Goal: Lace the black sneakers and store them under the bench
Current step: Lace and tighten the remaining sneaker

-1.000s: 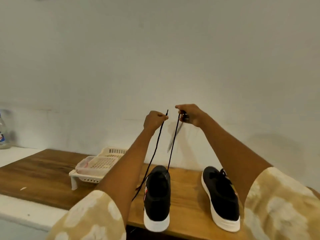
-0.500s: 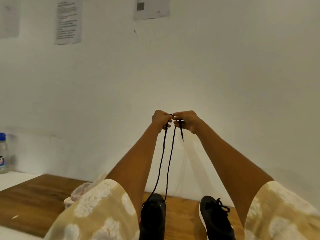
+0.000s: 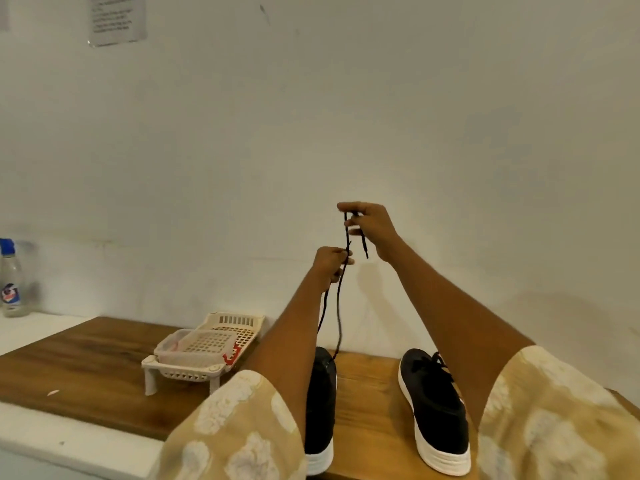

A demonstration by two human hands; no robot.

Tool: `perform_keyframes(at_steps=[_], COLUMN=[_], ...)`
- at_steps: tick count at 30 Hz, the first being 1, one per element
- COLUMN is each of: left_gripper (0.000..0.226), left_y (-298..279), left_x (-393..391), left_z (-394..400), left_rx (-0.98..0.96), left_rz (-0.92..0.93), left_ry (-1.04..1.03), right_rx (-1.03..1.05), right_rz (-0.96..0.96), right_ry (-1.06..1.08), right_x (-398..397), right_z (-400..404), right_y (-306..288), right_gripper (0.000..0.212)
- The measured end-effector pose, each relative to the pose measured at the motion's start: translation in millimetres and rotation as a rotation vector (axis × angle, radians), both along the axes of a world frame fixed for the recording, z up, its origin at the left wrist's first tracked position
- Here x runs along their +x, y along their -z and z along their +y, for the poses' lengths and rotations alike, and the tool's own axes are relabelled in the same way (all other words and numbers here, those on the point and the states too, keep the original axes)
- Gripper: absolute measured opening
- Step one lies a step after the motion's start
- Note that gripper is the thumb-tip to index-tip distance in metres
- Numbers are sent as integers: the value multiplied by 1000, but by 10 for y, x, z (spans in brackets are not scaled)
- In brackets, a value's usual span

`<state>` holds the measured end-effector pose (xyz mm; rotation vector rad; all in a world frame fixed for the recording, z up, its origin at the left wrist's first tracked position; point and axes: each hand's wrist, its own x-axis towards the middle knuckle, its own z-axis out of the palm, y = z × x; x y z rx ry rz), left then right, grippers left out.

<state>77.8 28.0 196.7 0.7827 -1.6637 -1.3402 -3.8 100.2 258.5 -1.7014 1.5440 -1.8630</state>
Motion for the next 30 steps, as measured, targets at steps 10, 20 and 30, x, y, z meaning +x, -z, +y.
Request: perform_keyframes(at_steps=[10,20,30], left_gripper=[22,19,25], left_y=[-691,-947,-1143], left_x=[161,301,359], left_z=[43,136,75], left_rx=[-171,-248,-313], left_rz=[99,200,229], left_ry=[34,-65,-269], right_rx=[439,62,-180], right_rz=[116,-138,-337], right_ry=[21,125,120], right_x=[-158,215,393], right_z=[50,-102,63], right_y=[439,48,-754], right_gripper=[34,17,5])
